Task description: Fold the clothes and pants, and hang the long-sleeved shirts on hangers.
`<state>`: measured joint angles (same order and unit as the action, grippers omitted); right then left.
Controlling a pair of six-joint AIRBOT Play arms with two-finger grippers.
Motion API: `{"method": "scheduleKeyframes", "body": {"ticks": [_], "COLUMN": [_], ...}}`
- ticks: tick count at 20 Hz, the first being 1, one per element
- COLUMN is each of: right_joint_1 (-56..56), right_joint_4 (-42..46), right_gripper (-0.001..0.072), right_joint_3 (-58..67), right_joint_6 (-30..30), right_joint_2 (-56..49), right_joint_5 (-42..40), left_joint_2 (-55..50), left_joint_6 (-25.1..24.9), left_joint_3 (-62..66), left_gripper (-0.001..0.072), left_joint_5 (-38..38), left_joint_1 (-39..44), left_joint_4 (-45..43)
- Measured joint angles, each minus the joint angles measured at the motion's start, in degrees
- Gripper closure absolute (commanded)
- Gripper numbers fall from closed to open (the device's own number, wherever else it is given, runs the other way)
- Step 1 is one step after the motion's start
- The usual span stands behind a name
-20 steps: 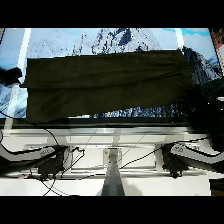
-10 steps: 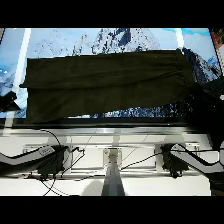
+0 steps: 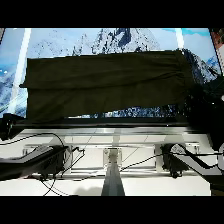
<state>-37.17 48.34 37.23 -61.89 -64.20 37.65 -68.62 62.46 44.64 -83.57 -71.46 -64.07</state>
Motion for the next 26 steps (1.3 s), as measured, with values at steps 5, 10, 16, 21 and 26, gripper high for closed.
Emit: {"method": "scheduleKeyframes", "body": {"ticks": [5, 10, 16, 21, 26], "right_joint_1": [0.0, 0.0, 0.04, 0.04, 0.04], "right_joint_4": [0.09, 0.2, 7.67, 15.76, 22.91], "right_gripper": [0.0685, 0.0685, 0.0685, 0.0685, 0.0685], "right_joint_3": [0.0, 0.0, -0.02, -0.04, 0.0], "right_joint_6": [0.0, -0.02, -3.37, -6.16, -9.51], "right_joint_2": [0.04, 0.11, 3.67, 12.37, 22.91], "right_joint_5": [0.35, 0.83, 2.71, 7.28, 11.8], "left_joint_2": [-0.15, -0.22, -0.28, -0.22, -0.15], "left_joint_6": [-0.94, -1.18, -1.4, -1.42, -1.42], "left_joint_3": [-3.96, -9.22, -10.71, -6.71, 4.76], "left_gripper": [0.0136, 0.0136, 0.0688, 0.0688, 0.0688], "left_joint_5": [4.33, 15.13, 26.8, 28.02, 23.43], "left_joint_1": [-2.75, -0.15, 7.89, 11.74, 12.57], "left_joint_4": [1.99, 4.17, 5.16, 8.61, 15.58]}}
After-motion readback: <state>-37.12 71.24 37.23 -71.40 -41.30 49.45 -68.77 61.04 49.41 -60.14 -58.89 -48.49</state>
